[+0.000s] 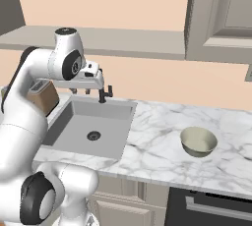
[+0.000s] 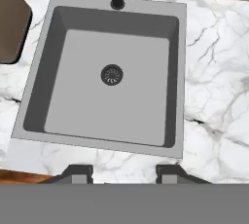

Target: Rinse each bowl for a few seconds and place them down in the sink or on the counter.

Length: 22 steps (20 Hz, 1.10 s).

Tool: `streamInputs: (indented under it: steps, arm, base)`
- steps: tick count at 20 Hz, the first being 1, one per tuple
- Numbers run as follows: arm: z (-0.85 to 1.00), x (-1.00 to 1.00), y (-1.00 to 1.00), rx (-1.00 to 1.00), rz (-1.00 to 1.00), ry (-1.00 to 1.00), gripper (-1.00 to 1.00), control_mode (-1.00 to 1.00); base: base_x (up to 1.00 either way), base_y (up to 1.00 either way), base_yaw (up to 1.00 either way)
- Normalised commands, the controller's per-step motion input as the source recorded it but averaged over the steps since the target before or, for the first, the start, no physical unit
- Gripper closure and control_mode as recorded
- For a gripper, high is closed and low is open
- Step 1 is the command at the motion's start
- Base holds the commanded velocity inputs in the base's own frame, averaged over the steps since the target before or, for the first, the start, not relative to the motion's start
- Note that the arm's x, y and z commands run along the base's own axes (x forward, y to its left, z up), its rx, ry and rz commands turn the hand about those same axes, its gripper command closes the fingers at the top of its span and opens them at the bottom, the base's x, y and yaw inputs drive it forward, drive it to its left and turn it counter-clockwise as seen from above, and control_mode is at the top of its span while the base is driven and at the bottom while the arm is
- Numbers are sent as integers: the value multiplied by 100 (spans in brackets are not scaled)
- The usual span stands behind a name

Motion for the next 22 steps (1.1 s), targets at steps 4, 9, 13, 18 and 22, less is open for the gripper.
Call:
streamInputs:
  steps: [4, 9, 13, 18, 22]
  arm:
    - [0, -3, 0, 0, 0, -1, -100, -100]
    - [0, -34, 0, 0, 2, -19, -100, -100]
    - [0, -37, 0, -2, 4, -24, -100, -100]
    - [0, -43, 0, -2, 2, -22, -100, -100]
    - [-7, -31, 0, -2, 2, -25, -100, -100]
  base:
    - [0, 0, 0]
    - [0, 0, 0]
    - [0, 0, 0]
    - [0, 0, 0]
    - [0, 0, 0]
